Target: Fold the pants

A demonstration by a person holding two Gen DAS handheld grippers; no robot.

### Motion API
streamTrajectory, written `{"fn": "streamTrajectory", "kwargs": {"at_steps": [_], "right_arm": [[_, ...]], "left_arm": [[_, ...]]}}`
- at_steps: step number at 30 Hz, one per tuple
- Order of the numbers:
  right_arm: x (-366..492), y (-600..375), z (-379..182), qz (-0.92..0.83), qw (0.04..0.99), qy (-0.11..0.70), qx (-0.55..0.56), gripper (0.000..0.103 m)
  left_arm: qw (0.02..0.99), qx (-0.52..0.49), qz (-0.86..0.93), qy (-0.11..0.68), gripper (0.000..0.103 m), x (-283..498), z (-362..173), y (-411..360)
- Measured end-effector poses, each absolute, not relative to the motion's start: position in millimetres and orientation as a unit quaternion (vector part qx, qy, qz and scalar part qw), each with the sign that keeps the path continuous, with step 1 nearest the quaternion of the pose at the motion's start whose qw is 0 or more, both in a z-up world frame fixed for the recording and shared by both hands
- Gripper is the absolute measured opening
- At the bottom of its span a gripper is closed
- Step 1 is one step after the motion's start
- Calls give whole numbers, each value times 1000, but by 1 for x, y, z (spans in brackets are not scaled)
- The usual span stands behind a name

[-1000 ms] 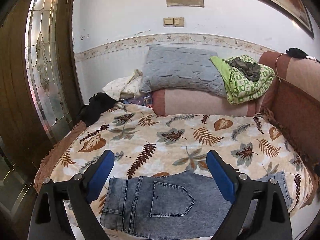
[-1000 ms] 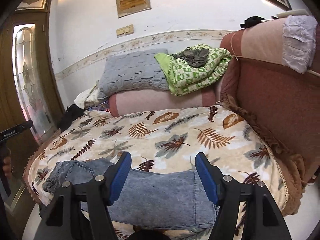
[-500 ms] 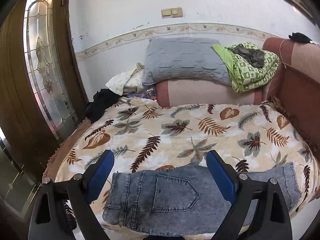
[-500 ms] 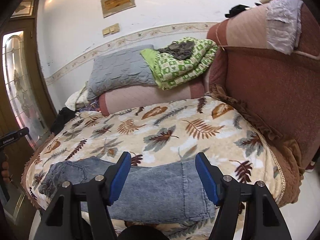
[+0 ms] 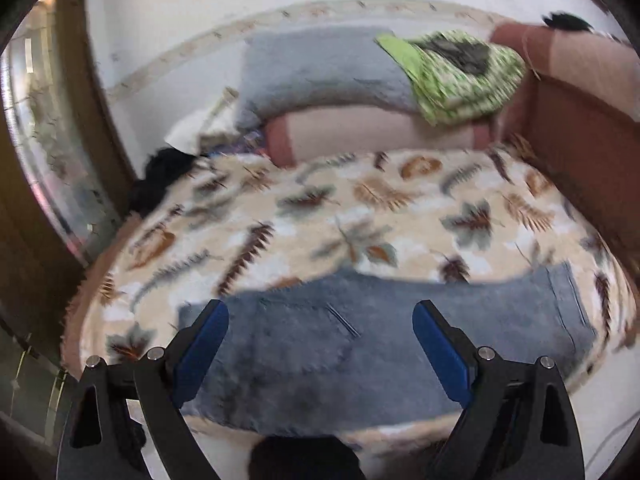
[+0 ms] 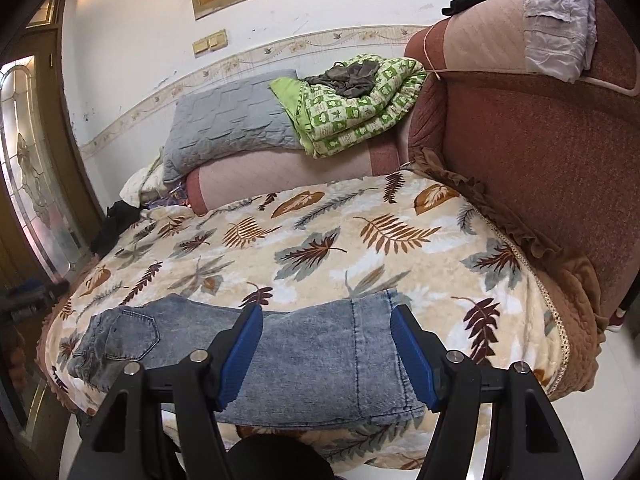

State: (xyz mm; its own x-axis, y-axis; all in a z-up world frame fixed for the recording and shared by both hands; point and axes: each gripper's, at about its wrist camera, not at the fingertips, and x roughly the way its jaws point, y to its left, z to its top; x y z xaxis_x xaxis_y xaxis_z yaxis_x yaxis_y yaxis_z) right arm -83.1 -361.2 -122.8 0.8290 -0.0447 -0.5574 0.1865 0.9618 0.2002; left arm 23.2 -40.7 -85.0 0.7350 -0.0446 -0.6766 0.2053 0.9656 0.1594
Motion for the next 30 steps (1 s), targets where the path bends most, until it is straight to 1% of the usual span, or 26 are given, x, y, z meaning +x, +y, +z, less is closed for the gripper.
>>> {"fn": "streamTrajectory", "kwargs": {"at_steps": [5, 13, 15, 21, 24, 26, 30], "right_arm": [[-82, -357, -130, -60, 946, 301, 108, 70], [-80, -362, -151, -45, 938, 320, 129, 70], [-73, -365, -163, -41, 932, 333, 138, 70], [-55, -382, -227, -49, 896, 405, 174, 70], [-50, -391, -247, -50, 887, 412, 202, 69], [-46, -395, -251, -48, 886, 408, 214, 66], [-29, -393, -254, -46, 887, 407, 215, 66]], "left_arm": [[908, 142, -85, 386, 93, 17, -109, -58], [899, 133, -77, 410, 93, 21, -123, -54], [896, 139, -75, 415, 93, 19, -128, -56], [882, 155, -86, 438, 93, 16, -155, -61], [875, 162, -84, 449, 93, 26, -176, -62], [869, 161, -85, 461, 93, 34, -188, -63], [856, 144, -85, 489, 93, 55, -215, -64]]}}
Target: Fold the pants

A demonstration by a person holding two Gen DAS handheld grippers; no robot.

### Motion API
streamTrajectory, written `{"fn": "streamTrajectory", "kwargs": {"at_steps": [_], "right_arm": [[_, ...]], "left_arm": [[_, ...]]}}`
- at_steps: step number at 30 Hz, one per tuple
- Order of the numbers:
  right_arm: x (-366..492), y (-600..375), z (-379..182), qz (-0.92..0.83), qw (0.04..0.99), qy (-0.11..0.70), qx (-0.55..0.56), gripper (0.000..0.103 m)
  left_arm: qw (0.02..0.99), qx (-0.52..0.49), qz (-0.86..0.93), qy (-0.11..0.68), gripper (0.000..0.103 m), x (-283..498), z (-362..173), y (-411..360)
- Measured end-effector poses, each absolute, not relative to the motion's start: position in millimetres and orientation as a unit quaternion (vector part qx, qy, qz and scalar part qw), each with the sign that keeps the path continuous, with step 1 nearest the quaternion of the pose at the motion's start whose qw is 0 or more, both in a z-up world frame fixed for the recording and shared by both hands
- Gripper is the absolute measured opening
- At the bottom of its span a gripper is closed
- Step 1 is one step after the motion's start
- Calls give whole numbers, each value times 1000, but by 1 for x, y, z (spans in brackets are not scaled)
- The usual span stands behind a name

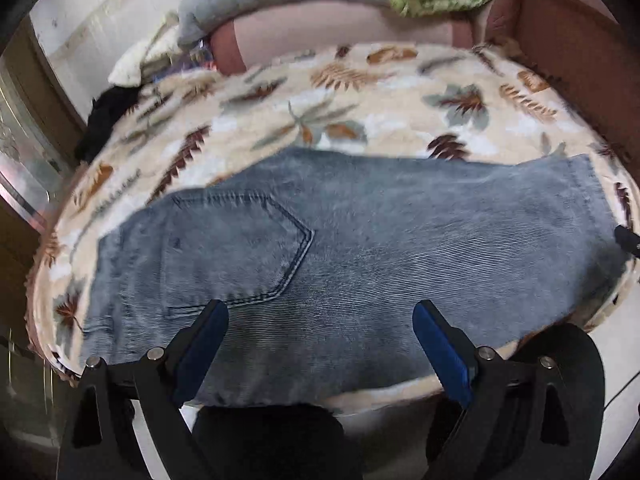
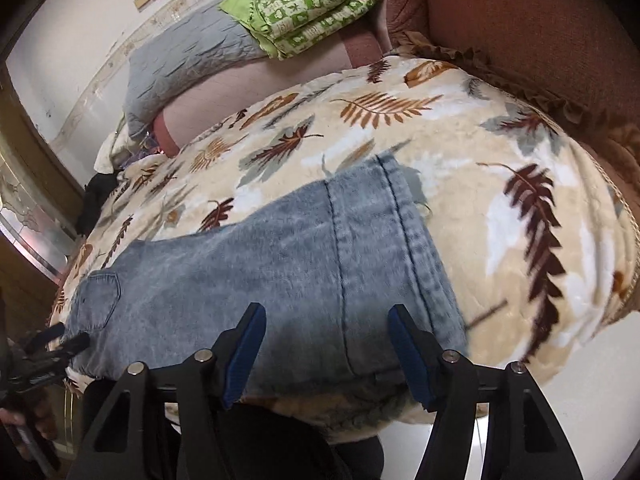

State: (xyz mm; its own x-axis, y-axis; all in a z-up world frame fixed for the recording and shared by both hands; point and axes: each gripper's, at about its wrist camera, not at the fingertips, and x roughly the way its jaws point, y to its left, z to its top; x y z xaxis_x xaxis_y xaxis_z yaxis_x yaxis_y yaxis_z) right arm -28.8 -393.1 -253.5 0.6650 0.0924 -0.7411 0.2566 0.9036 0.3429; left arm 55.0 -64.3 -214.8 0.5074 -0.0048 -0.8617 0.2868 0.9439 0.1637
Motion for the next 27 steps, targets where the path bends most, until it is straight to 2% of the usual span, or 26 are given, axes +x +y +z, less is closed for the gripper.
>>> {"fn": "streamTrajectory", "kwargs": {"at_steps": [4, 9, 12, 18, 23, 27], "right_arm": [[-14, -391, -272, -64, 872, 437, 212, 66], [-17, -391, -278, -74, 863, 464, 183, 59], [-14, -392, -264, -75, 863, 471, 163, 59], [18, -409, -230, -56, 885, 421, 190, 59], [72, -411, -245, -22, 875, 432, 218, 59], [94, -414, -263, -38, 866, 450, 215, 59]], "left_arm": [[838, 154, -80, 516, 93, 66, -242, -67], [819, 153, -78, 547, 93, 67, -266, -58], [820, 155, -80, 545, 93, 65, -261, -58], [848, 145, -119, 495, 93, 67, -228, -75], [851, 162, -116, 486, 93, 85, -236, -89], [842, 158, -87, 509, 93, 105, -254, -84]]}}
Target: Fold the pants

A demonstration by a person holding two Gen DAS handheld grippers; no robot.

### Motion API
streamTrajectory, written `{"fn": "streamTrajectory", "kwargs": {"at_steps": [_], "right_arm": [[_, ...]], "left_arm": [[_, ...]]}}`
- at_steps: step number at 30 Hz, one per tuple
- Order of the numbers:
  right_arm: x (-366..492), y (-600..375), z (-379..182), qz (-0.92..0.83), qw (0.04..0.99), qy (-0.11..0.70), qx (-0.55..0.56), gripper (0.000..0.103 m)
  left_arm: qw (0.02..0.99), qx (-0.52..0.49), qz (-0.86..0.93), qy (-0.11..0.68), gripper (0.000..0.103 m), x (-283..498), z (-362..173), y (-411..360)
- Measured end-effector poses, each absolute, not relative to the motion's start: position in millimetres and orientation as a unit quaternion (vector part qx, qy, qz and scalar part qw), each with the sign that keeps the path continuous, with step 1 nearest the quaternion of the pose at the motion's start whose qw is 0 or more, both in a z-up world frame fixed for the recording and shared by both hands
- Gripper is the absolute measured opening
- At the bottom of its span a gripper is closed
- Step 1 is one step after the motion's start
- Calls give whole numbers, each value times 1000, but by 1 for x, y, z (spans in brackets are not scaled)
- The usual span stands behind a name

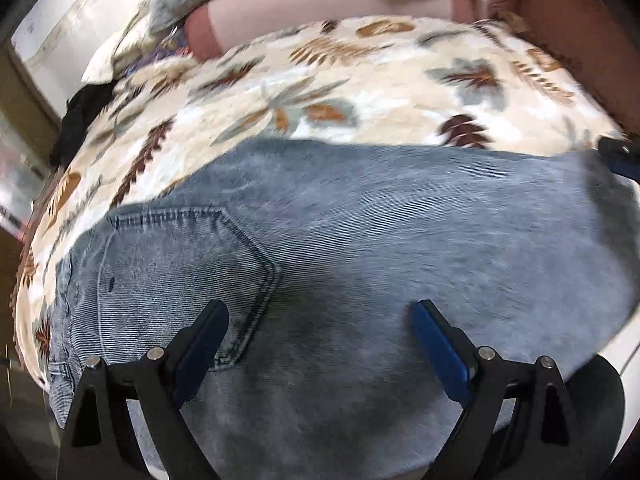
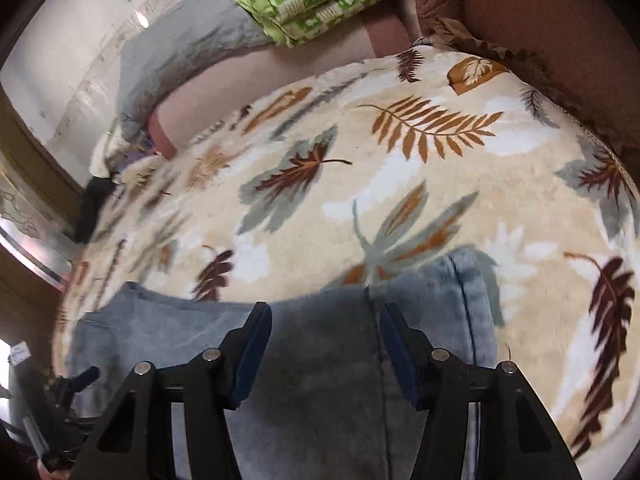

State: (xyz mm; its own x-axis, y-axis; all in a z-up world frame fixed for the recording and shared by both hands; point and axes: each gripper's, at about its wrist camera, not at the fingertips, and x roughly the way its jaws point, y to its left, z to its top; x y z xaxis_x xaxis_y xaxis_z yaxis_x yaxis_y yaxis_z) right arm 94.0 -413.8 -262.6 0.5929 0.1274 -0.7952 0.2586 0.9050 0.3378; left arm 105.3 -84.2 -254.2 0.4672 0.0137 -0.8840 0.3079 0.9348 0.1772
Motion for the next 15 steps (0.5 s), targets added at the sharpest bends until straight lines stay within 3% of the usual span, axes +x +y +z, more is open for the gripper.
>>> {"fn": "streamTrajectory", "kwargs": {"at_steps": [2, 5, 6, 15], "right_arm": [[96, -427, -274, -58, 859, 453, 232, 57], [91, -441, -277, -73, 858, 445, 246, 30], [88, -441, -276, -80, 857, 444, 250, 27], [26, -400, -248, -34, 875, 433, 215, 31]], "left_arm": [[840, 132, -86, 519, 93, 113, -259, -77], [843, 130, -82, 516, 95, 113, -259, -76], [843, 133, -80, 515, 95, 112, -258, -77], [855, 128, -83, 496, 95, 91, -237, -61]]}}
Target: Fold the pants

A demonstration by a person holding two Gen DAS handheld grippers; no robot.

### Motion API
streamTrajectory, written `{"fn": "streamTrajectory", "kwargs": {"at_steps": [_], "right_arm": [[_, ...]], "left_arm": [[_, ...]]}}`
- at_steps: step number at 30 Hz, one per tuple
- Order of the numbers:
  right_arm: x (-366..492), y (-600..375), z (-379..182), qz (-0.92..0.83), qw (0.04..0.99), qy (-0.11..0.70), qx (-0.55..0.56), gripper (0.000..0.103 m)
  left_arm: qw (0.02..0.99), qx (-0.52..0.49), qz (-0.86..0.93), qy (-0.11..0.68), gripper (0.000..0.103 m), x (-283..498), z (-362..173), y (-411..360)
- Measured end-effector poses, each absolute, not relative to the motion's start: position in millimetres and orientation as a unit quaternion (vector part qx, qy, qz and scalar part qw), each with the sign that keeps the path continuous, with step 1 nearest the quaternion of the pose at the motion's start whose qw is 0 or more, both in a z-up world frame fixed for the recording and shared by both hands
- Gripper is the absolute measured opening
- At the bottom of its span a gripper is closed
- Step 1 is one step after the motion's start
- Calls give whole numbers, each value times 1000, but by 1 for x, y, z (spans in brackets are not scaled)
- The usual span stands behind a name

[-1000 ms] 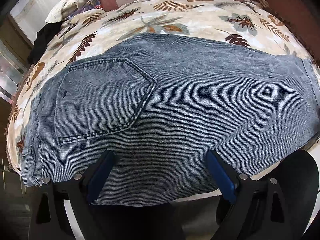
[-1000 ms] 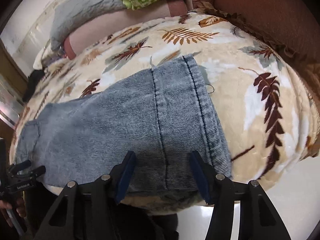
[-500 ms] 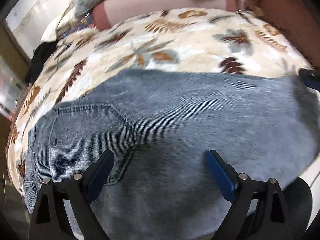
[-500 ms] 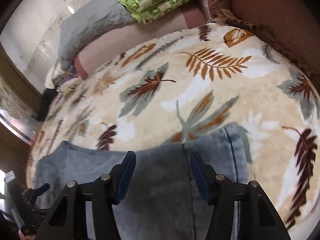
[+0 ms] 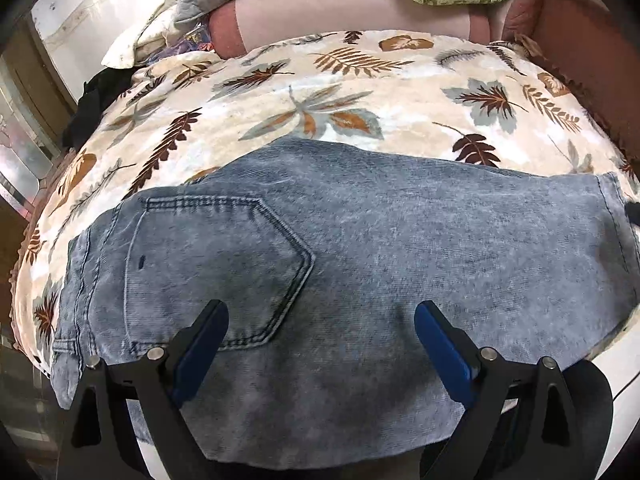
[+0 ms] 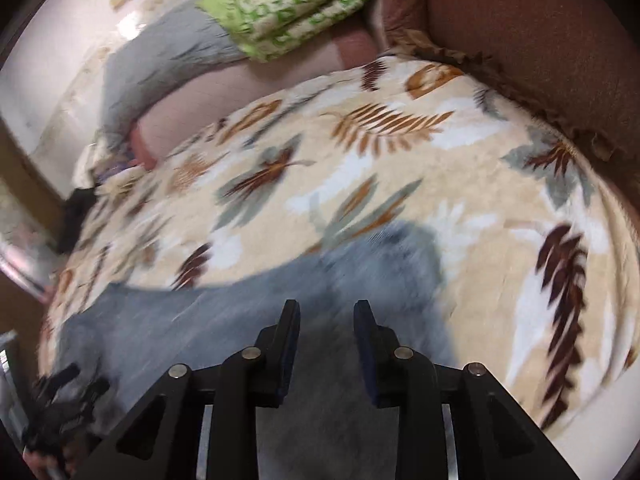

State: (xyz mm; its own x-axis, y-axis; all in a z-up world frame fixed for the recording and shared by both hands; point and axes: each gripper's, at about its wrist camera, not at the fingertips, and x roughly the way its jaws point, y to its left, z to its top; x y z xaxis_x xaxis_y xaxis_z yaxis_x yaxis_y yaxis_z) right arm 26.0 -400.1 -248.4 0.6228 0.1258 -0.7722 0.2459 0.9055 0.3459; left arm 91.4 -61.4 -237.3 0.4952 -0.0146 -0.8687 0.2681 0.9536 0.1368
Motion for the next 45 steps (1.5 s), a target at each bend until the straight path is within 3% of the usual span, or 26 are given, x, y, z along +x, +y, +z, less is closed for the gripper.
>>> {"fn": "streamTrajectory", "kwargs": {"at_steps": [6, 12, 19, 27, 32, 35, 40, 45], "right_arm": [[1, -383, -285, -43, 847, 491, 200, 31], [-4, -375, -268, -49, 847, 497, 183, 31], [44, -304, -247, 52, 861, 483, 152, 31], [89, -229, -264, 87, 857, 500, 92, 31], [74, -227, -279, 83, 839, 533, 73, 31], [58, -232, -284, 88, 834, 539, 77, 31], [35, -245, -280, 92, 825, 550, 93, 31], [9, -284, -268, 63, 853, 507, 111, 31]], "left_arm": [[844, 140, -31, 517, 95, 91, -261, -37], [856, 121, -18, 503, 95, 93, -247, -16], [867, 87, 13, 490, 95, 122, -235, 7], [863, 67, 50, 498, 95, 155, -250, 41], [866, 85, 54, 489, 96, 159, -255, 39], [865, 84, 59, 490, 103, 168, -258, 43], [859, 72, 61, 503, 103, 168, -251, 52], [876, 73, 48, 474, 102, 140, -226, 49]]}}
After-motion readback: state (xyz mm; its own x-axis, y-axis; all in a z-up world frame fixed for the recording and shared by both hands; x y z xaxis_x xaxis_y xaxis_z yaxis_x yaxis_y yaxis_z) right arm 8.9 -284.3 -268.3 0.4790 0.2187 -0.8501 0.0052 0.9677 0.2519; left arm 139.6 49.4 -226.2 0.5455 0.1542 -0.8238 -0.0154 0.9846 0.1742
